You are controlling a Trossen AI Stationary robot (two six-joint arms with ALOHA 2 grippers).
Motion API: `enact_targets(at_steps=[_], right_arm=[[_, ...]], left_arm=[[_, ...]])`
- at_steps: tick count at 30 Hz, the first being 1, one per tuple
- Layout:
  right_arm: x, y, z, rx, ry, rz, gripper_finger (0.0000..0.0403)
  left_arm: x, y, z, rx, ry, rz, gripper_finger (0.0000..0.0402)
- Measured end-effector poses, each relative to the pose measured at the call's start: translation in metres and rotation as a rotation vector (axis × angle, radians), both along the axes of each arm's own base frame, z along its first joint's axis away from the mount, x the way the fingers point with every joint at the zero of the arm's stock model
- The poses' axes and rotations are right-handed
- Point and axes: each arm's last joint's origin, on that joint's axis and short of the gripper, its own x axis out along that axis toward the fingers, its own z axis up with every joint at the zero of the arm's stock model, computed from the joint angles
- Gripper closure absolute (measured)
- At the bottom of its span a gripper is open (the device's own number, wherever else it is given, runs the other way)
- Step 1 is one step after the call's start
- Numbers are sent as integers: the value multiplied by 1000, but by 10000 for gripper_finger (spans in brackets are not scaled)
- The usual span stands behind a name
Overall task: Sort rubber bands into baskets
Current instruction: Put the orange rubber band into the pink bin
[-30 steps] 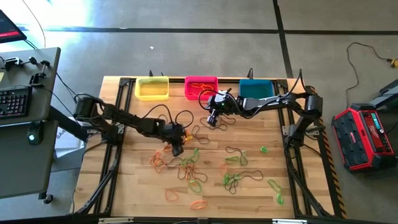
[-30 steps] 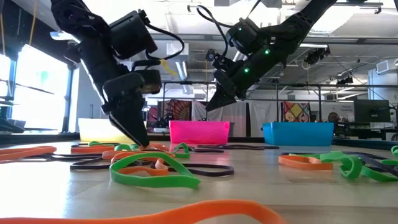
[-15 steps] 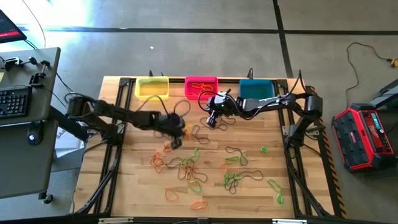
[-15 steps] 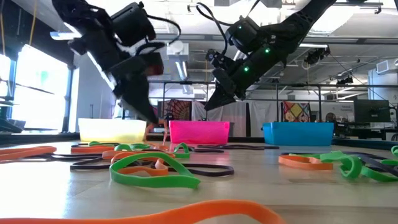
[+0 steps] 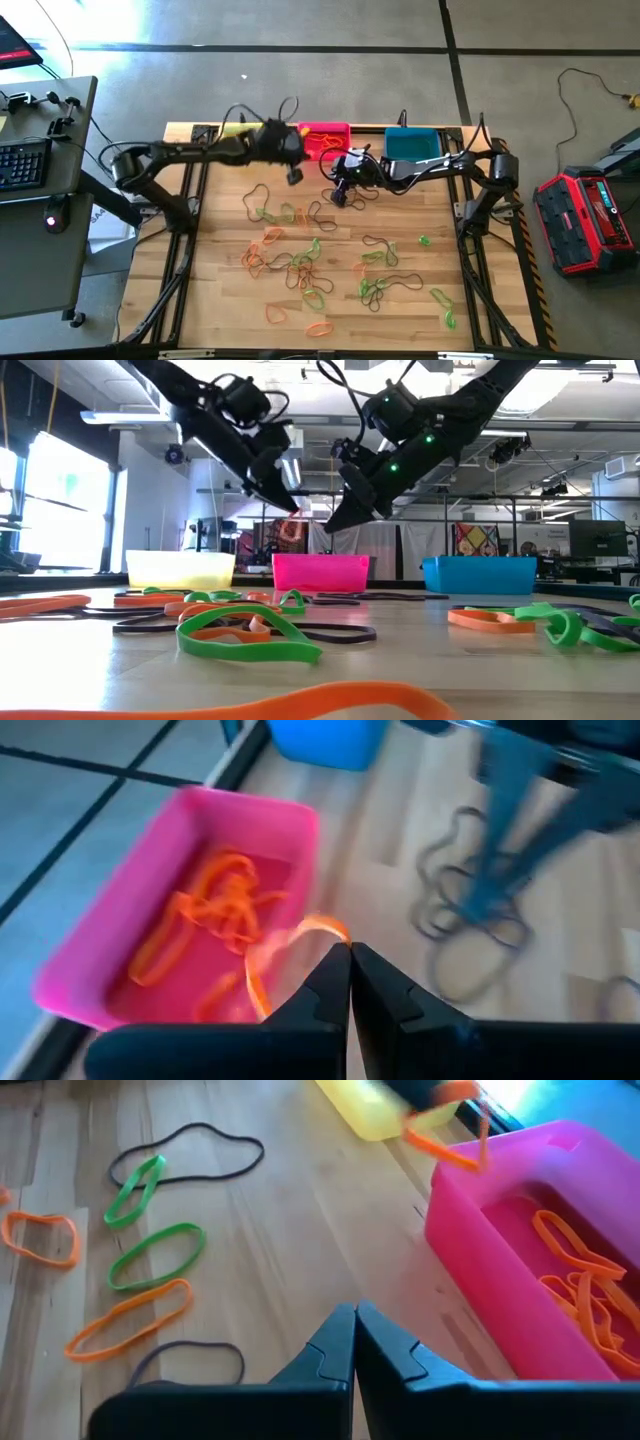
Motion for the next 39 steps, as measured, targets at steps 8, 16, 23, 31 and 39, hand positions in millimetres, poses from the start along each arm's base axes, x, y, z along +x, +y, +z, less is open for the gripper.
enact_targets(at_steps=[8, 16, 23, 31, 39], right_arm=[[1, -3, 3, -17, -35, -10, 403], [-2, -16, 4, -33, -35, -73, 403], [-4, -23, 3, -32, -35, -92, 403], [-5, -25, 3, -37, -31, -93, 403], [-5, -24, 3, -40, -25, -82, 403]], left_arm=[[16, 63, -14, -4, 15, -48, 401], [33, 91, -36, -28, 83, -75, 399], [30, 94, -42, -57, 99, -51, 351], [31, 95, -40, -73, 70, -37, 296], [17, 78, -50, -53, -66, -27, 302]])
